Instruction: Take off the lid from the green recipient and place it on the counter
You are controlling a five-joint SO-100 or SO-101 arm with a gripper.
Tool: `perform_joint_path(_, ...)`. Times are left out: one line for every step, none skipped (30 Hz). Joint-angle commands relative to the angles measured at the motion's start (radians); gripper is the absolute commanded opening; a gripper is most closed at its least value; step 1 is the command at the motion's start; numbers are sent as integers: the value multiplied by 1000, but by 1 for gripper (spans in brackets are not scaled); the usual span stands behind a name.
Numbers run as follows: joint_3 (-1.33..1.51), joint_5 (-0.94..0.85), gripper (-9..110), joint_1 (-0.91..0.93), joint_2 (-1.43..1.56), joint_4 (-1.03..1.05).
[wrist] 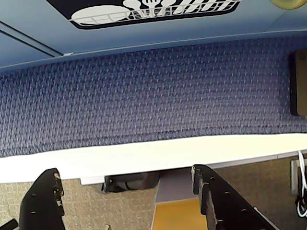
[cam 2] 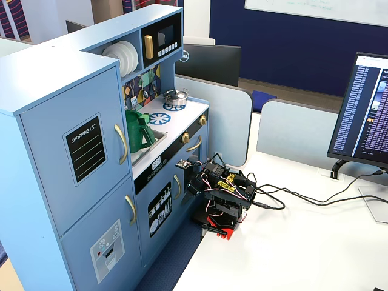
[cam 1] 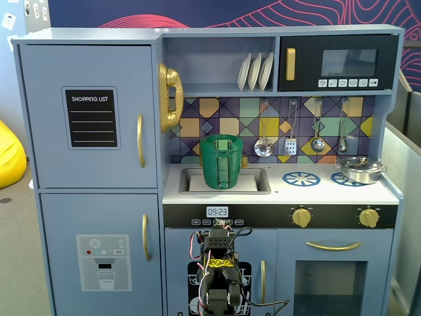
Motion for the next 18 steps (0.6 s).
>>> perform_joint_path(17, 31, 0, 75, -5, 172)
perform_joint_path(17, 25, 0, 75, -5, 172)
perform_joint_path(17, 18, 0, 75, -5, 172)
perform_joint_path(17, 14, 0, 77, -5, 172)
perform_joint_path(17, 12, 0, 77, -5, 172)
perform_joint_path(17, 12, 0, 78, -5, 172)
perform_joint_path(17, 12, 0, 78, -5, 172)
perform_joint_path(17, 11, 0, 78, -5, 172)
perform_joint_path(17, 11, 0, 78, -5, 172)
perform_joint_path(17, 11, 0, 78, -5, 172)
perform_joint_path(17, 5, 0, 78, -5, 172)
perform_joint_path(17, 5, 0, 77, -5, 172)
perform_joint_path(17, 3, 0, 81, -5, 172)
perform_joint_path(15, -15, 0, 94, -6, 156)
perform_joint_path(11, -15, 0, 115, -8, 107)
perform_joint_path(-11, -9, 0, 140, -8, 44)
perform_joint_path(-52, 0, 0, 152, -8, -21)
perform_joint_path(-107, 3, 0, 153, -21, -101)
